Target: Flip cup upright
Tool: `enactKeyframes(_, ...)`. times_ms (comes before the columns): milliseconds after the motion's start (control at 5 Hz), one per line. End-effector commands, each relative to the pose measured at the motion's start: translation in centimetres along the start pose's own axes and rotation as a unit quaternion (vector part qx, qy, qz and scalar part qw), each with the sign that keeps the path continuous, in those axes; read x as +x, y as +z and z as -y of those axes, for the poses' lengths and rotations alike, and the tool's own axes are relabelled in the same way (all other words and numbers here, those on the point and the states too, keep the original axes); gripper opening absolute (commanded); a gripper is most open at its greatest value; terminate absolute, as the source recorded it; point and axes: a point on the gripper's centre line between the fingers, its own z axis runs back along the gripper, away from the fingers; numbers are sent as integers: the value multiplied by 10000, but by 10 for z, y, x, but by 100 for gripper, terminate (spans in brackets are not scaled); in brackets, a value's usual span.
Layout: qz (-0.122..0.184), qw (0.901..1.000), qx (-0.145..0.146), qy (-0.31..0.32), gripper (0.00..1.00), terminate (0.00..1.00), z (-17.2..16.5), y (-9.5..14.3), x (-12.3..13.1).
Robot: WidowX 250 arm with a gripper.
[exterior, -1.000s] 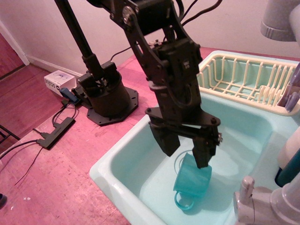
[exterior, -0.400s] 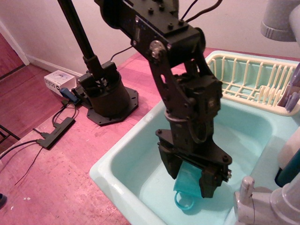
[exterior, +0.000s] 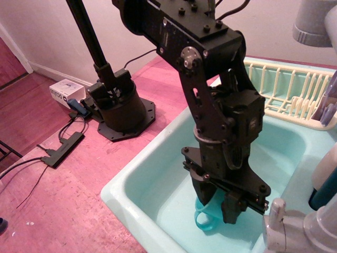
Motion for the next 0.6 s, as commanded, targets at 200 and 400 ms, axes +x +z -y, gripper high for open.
enactKeyframes(200, -44, 9990, 136, -419, 0, 0, 24, 24, -6)
enactKeyframes(400, -382, 9906, 1300, -196, 0, 0, 9, 35, -8)
